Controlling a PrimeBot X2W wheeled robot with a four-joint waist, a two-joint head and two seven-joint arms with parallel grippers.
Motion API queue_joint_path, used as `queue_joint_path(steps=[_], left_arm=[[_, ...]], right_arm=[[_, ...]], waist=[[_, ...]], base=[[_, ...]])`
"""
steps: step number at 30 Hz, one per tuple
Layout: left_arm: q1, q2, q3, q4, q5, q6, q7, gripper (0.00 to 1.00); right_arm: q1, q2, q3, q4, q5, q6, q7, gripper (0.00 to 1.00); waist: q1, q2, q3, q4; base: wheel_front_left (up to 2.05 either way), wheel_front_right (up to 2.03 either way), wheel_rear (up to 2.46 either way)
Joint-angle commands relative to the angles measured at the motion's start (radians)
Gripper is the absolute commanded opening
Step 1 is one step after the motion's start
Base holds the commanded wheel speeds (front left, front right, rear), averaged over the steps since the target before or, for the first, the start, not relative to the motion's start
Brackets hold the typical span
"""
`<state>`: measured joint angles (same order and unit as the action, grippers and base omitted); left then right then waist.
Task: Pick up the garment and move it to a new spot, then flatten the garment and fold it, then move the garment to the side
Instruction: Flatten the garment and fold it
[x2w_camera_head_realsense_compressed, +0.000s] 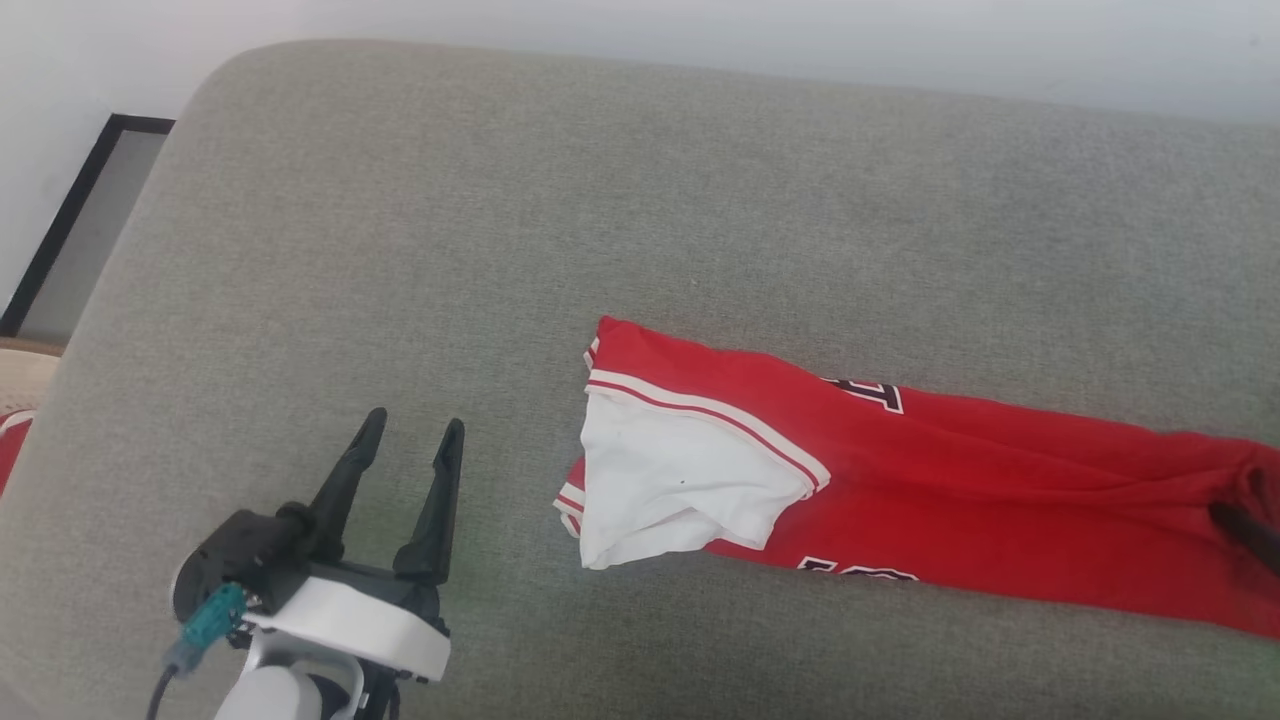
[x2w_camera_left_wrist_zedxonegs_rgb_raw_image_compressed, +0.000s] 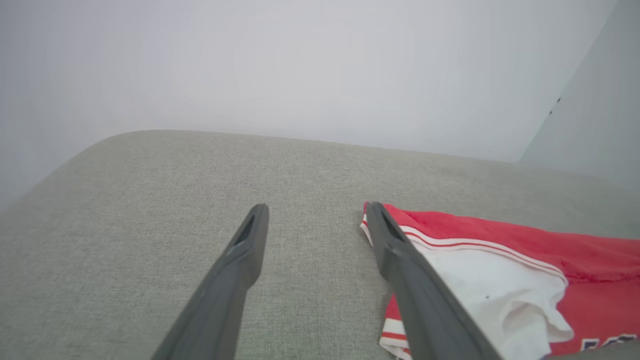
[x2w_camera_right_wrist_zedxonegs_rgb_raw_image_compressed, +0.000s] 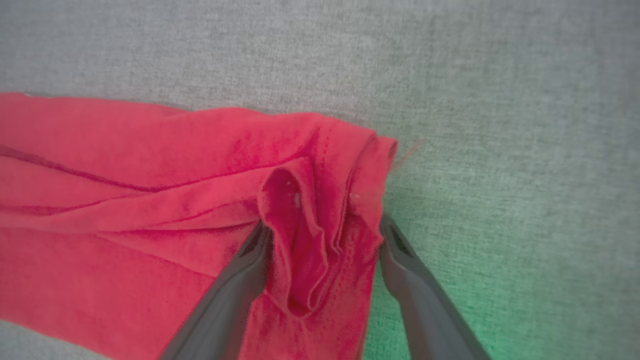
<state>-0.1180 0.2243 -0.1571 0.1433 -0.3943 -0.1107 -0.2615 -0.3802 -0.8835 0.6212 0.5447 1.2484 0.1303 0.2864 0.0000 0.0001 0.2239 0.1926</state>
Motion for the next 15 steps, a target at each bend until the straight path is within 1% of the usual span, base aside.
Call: queue_joint_path(steps=[1,2,3,4,6,9,12,15], left_arm=[[0.01,-0.008,0.016,-0.01,0.029,-0.005,-0.004,1.0],[0.019,-0.023,0.031,-0.013,0.053,-0.008,-0.004,1.0],[0.025,-0.03,0.046,-0.018,0.085,-0.01,-0.004,1.0],[0.028,-0.037,0.059,-0.023,0.106,-0.013,-0.004,1.0],[0.036,-0.057,0.084,-0.025,0.137,-0.016,-0.004,1.0],[0.04,-0.067,0.114,-0.032,0.174,-0.02,-0.004,1.0],[0.05,-0.073,0.132,-0.032,0.201,-0.02,-0.004,1.0],[0.055,-0.07,0.146,-0.03,0.202,-0.02,-0.004,1.0]], right_arm=[[0.052,0.064,0.046,0.016,-0.011,0.0,0.045,0.49],[0.05,0.074,0.044,0.02,-0.014,0.0,0.049,0.42],[0.047,0.086,0.041,0.024,-0.014,0.0,0.057,0.06],[0.043,0.094,0.037,0.026,-0.019,0.0,0.06,0.0],[0.031,0.103,0.024,0.03,-0.026,0.0,0.06,0.0],[0.008,0.108,-0.004,0.033,-0.033,-0.001,0.049,0.0],[-0.01,0.099,-0.043,0.042,-0.039,-0.002,0.023,0.0],[-0.027,0.07,-0.09,0.059,-0.046,-0.006,-0.014,0.0]], waist=[[0.0,-0.0001,0.002,-0.003],[0.0,-0.0001,0.003,-0.005],[0.0,-0.0001,0.006,-0.007],[0.0,-0.0001,0.009,-0.01],[0.0,-0.0001,0.015,-0.018],[0.0,-0.0001,0.026,-0.035],[0.0,-0.0001,0.035,-0.056],[0.0,-0.0001,0.043,-0.084]], base=[[0.0,0.0,0.0],[0.0,0.0,0.0],[0.0,0.0,0.0],[0.0,0.0,0.0],[0.0,0.0,0.0],[0.0,0.0,0.0],[0.0,0.0,0.0],[0.0,0.0,0.0]])
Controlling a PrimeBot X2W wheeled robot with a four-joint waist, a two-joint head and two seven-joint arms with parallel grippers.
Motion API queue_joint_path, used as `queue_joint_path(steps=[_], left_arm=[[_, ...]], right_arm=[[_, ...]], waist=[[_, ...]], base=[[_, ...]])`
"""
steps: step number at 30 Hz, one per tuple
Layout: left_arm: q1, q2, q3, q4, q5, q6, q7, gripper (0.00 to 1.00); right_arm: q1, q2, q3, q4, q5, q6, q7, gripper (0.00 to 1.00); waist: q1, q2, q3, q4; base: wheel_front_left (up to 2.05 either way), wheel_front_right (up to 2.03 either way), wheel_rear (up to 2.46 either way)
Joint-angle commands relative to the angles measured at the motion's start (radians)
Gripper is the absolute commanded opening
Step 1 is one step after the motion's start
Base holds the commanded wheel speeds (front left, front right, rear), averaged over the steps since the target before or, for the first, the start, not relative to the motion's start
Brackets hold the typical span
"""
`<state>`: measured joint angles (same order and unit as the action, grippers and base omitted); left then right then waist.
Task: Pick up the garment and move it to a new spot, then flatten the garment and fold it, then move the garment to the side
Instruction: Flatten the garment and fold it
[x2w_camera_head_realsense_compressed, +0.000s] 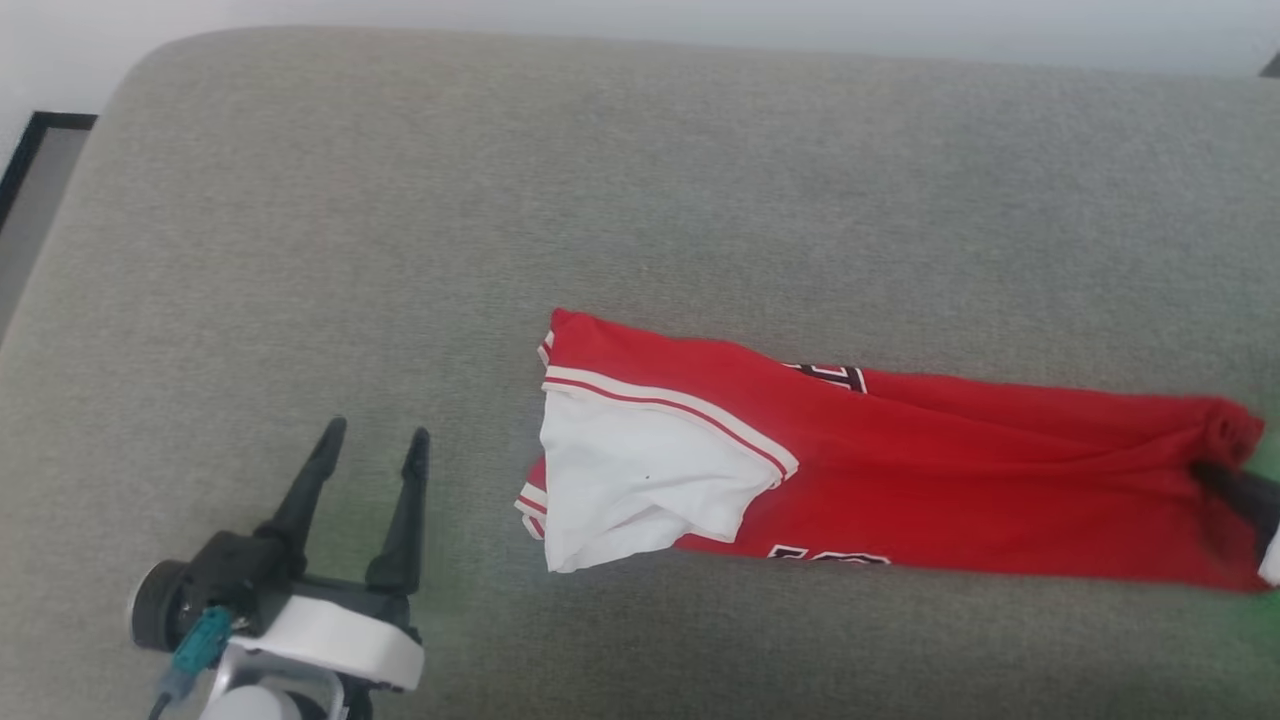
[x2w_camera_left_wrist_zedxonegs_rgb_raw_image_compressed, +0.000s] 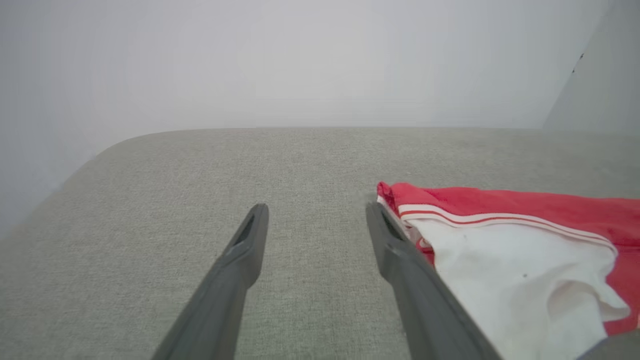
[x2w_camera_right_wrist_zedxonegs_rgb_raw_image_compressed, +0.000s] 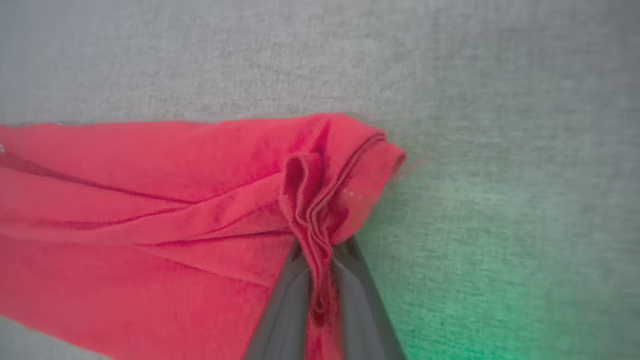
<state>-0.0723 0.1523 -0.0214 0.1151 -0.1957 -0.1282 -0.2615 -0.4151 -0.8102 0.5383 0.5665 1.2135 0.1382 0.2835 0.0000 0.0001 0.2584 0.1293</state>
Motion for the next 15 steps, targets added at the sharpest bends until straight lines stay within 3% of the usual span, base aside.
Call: queue_joint_path(steps=[1,7,15], left_arm=[[0.008,0.003,0.015,-0.005,0.003,-0.003,-0.004,1.0],[0.023,0.001,0.046,-0.023,0.01,-0.003,-0.004,1.0],[0.027,0.007,0.06,-0.044,0.003,-0.003,-0.004,1.0]], right_arm=[[0.006,-0.014,-0.024,0.046,-0.011,-0.014,-0.025,0.0],[-0.007,-0.051,-0.096,0.093,-0.001,-0.009,-0.069,0.0],[-0.059,-0.152,-0.201,0.242,-0.006,-0.009,-0.121,0.0]], waist=[[0.0,-0.0001,0.011,-0.03],[0.0,-0.0001,0.024,-0.079],[0.0,-0.0001,0.033,-0.127]], base=[[0.0,0.0,0.0],[0.0,0.0,0.0],[0.0,0.0,0.0]])
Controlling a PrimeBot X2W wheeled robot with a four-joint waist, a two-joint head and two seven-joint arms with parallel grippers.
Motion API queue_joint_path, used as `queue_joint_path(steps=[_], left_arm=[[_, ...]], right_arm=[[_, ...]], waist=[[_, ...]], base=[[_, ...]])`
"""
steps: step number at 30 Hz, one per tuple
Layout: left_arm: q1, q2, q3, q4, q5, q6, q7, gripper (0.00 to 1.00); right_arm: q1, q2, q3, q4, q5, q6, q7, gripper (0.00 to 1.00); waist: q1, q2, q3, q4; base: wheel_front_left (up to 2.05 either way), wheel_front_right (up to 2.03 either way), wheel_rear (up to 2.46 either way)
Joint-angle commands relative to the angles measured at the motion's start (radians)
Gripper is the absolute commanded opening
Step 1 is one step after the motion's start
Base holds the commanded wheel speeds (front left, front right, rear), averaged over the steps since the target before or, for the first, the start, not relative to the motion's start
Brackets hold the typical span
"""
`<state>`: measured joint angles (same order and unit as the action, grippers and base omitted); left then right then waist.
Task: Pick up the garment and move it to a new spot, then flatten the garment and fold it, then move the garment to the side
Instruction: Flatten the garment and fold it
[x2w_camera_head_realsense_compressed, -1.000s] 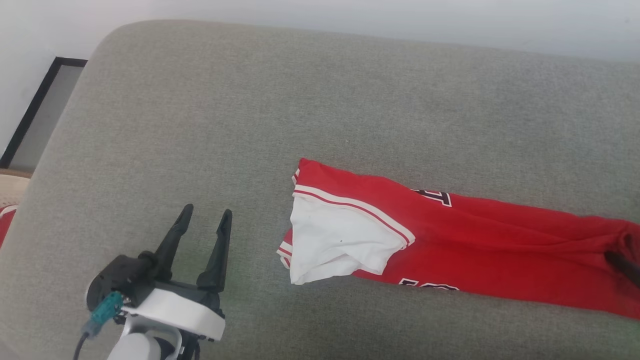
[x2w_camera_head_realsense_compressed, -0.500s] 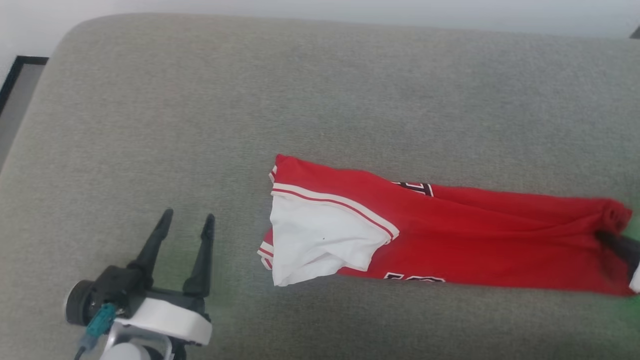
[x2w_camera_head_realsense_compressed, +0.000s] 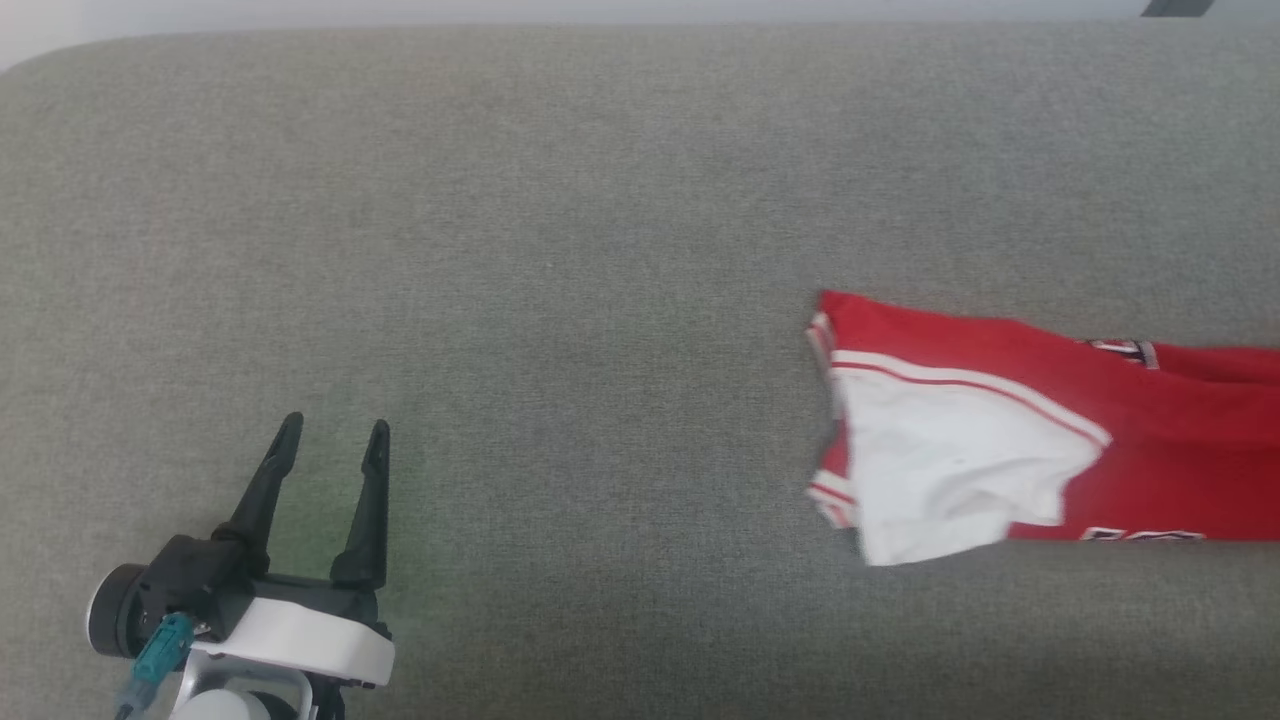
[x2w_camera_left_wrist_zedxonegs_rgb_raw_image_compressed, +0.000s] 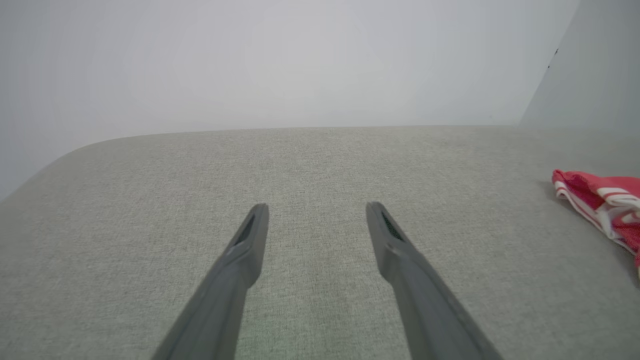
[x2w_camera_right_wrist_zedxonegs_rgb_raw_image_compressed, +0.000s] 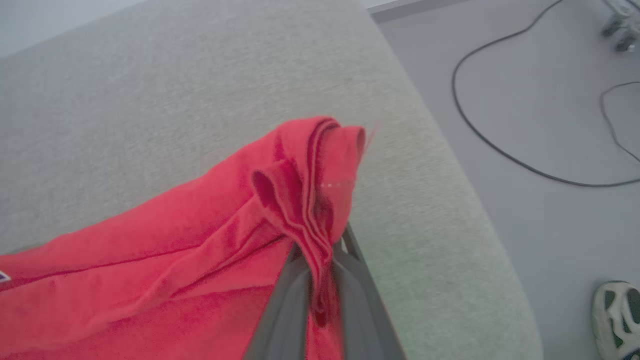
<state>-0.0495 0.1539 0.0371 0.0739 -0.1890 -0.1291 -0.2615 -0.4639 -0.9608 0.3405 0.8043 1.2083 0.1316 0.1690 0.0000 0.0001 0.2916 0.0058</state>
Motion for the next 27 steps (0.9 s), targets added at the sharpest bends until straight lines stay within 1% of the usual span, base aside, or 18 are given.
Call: queue_joint_path(steps=[1,5,8,10,14,20,24,25,27], left_arm=[[0.002,0.009,0.0,-0.002,-0.004,-0.002,-0.004,1.0],[-0.007,0.014,-0.006,-0.003,-0.005,-0.002,-0.004,1.0],[-0.001,0.009,-0.008,-0.006,0.0,-0.002,-0.004,1.0],[0.005,0.004,-0.012,-0.002,0.004,-0.002,-0.004,1.0],[0.012,-0.009,-0.023,0.001,0.004,-0.002,-0.004,1.0],[0.026,-0.023,-0.037,0.003,0.001,-0.002,-0.004,1.0],[0.023,-0.037,-0.045,0.01,0.002,-0.002,-0.004,1.0],[0.023,-0.044,-0.053,0.014,0.002,-0.002,-0.004,1.0],[0.023,-0.05,-0.064,0.02,-0.001,-0.002,-0.004,1.0]], right_arm=[[-0.018,-0.007,-0.013,0.02,0.001,-0.002,-0.012,0.0],[-0.033,-0.002,-0.022,0.034,-0.003,-0.002,-0.012,0.0],[-0.021,0.01,0.0,-0.004,-0.017,-0.002,-0.004,0.0],[-0.003,0.021,0.02,-0.053,-0.019,-0.002,0.008,0.0],[0.043,0.019,0.05,-0.192,-0.007,-0.002,0.035,0.0],[0.105,0.022,0.075,-0.442,0.008,-0.002,0.082,0.0],[0.122,0.05,0.096,-0.576,-0.027,-0.002,0.129,0.0],[0.131,0.068,0.103,-0.626,-0.051,-0.002,0.156,0.0],[0.133,0.091,0.104,-0.661,-0.079,-0.002,0.18,0.0]], waist=[[0.0,-0.0001,0.0,-0.006],[0.0,-0.0001,-0.007,-0.013],[0.0,-0.0001,-0.017,-0.013],[0.0,-0.0001,-0.025,-0.011],[0.0,-0.0001,-0.042,0.005],[0.0,-0.0001,-0.059,0.04],[0.0,-0.0001,-0.068,0.071],[0.0,-0.0001,-0.074,0.091],[0.0,-0.0001,-0.081,0.113]], base=[[0.0,0.0,0.0],[0.0,0.0,0.0],[0.0,0.0,0.0],[0.0,0.0,0.0],[0.0,0.0,0.0],[0.0,0.0,0.0],[0.0,0.0,0.0],[0.0,0.0,0.0],[0.0,0.0,0.0]])
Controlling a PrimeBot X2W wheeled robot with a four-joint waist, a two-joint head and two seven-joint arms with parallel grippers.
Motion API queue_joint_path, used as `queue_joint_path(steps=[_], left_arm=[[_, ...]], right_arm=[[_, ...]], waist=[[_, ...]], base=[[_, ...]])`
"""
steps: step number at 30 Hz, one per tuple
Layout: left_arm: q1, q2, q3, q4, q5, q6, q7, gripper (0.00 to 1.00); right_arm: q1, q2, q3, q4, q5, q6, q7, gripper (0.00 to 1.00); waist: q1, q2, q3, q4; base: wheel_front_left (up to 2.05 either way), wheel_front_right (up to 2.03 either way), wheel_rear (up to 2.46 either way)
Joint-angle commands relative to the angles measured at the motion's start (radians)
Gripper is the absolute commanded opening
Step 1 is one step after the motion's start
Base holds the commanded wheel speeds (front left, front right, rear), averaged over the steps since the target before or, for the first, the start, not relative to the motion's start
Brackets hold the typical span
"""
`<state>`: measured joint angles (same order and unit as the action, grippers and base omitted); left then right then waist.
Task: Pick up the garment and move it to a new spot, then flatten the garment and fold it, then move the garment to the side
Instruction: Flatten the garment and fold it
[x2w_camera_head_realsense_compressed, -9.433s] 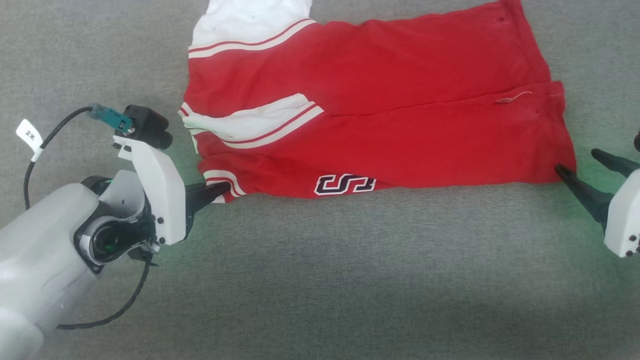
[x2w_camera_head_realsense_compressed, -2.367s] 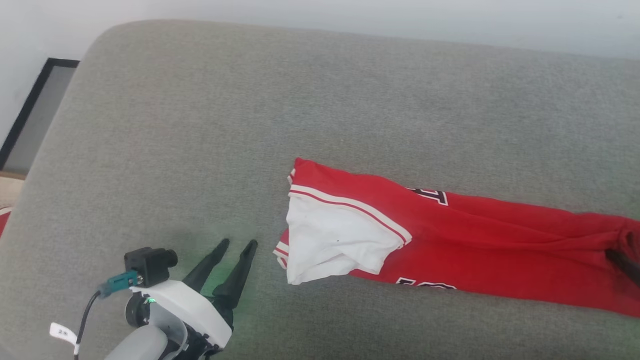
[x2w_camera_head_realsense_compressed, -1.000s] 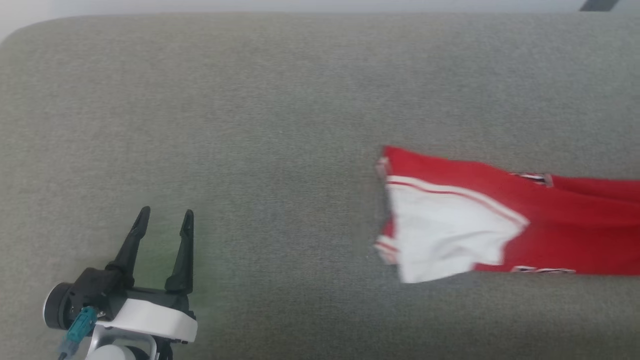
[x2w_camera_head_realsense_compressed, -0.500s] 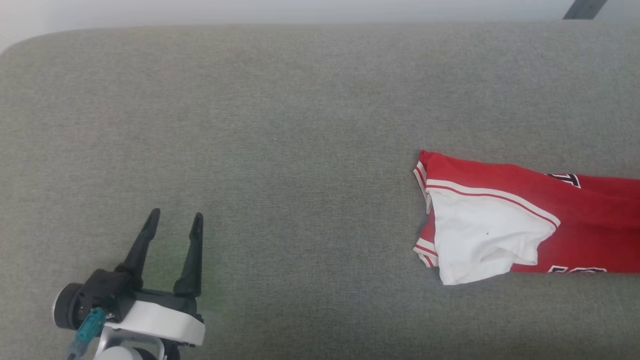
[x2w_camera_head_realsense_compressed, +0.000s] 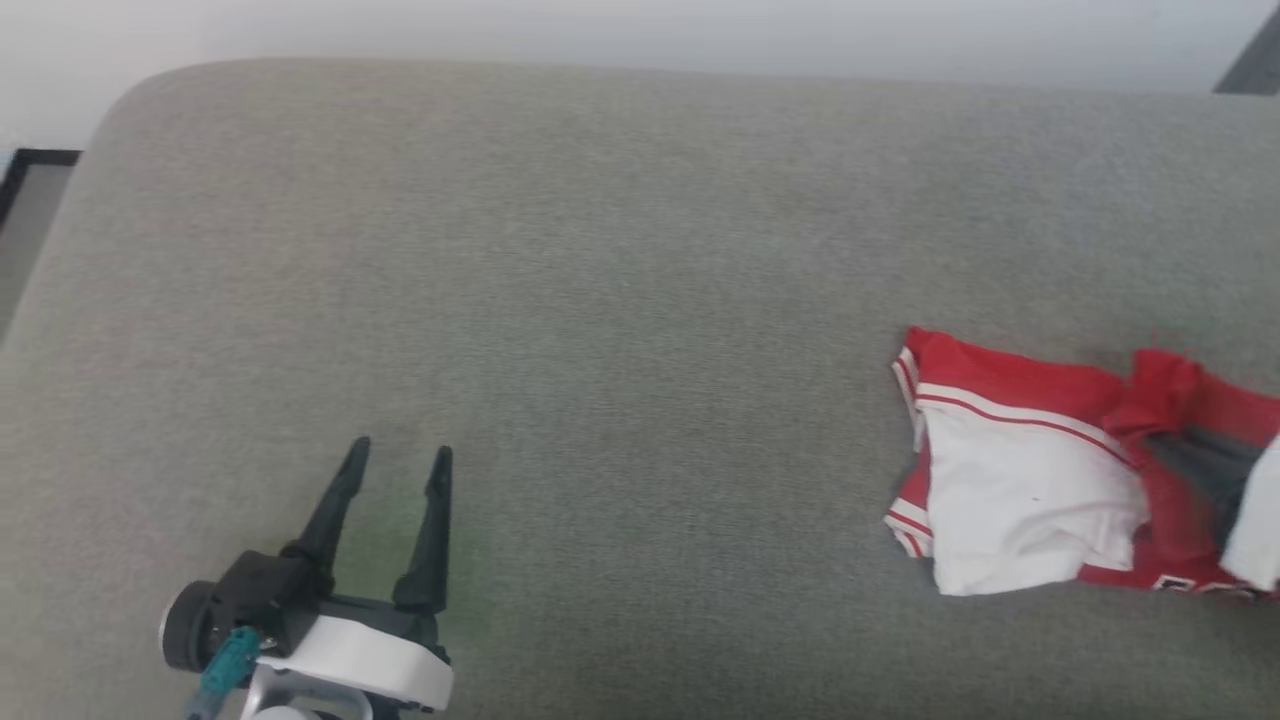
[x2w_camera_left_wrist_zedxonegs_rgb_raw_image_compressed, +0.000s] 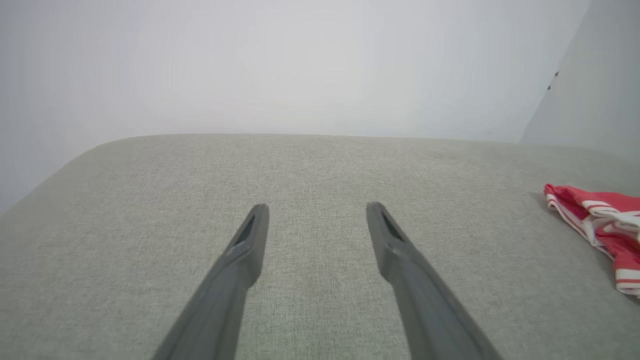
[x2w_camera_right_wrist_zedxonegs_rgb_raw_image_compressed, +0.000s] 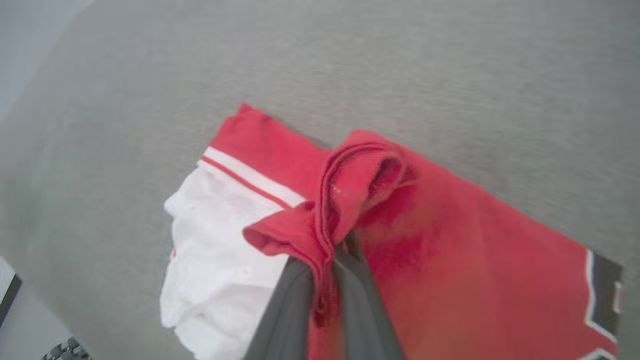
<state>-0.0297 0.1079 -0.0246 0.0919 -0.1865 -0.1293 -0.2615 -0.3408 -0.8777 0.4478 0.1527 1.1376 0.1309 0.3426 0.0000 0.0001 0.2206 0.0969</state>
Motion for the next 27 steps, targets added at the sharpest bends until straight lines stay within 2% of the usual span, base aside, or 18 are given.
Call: queue_joint_path(steps=[1,7,15,22,27], left_arm=[[0.002,-0.006,-0.008,0.003,-0.005,-0.002,-0.004,1.0],[-0.005,-0.013,-0.033,0.013,-0.012,-0.002,-0.004,1.0],[-0.033,-0.028,-0.065,0.03,-0.015,-0.002,-0.004,1.0],[-0.038,-0.036,-0.061,0.037,-0.023,-0.002,-0.004,1.0],[-0.039,-0.036,-0.055,0.048,-0.029,-0.002,-0.004,1.0]], right_arm=[[0.01,0.024,-0.001,-0.025,-0.023,-0.001,0.02,0.0],[0.005,0.1,0.0,-0.073,-0.096,-0.001,0.088,0.0],[-0.005,0.194,-0.031,-0.047,-0.18,-0.001,0.157,0.0],[0.003,0.239,-0.038,0.01,-0.243,-0.001,0.171,0.0],[-0.007,0.273,-0.032,0.057,-0.276,-0.001,0.133,0.0]], waist=[[0.0,-0.0001,-0.012,0.033],[0.0,-0.0001,-0.019,0.081],[0.0,-0.0001,-0.018,0.14],[0.0,-0.0001,-0.019,0.152],[0.0,-0.0001,-0.02,0.137]], base=[[0.0,0.0,0.0],[0.0,0.0,0.0],[0.0,0.0,0.0],[0.0,0.0,0.0],[0.0,0.0,0.0]])
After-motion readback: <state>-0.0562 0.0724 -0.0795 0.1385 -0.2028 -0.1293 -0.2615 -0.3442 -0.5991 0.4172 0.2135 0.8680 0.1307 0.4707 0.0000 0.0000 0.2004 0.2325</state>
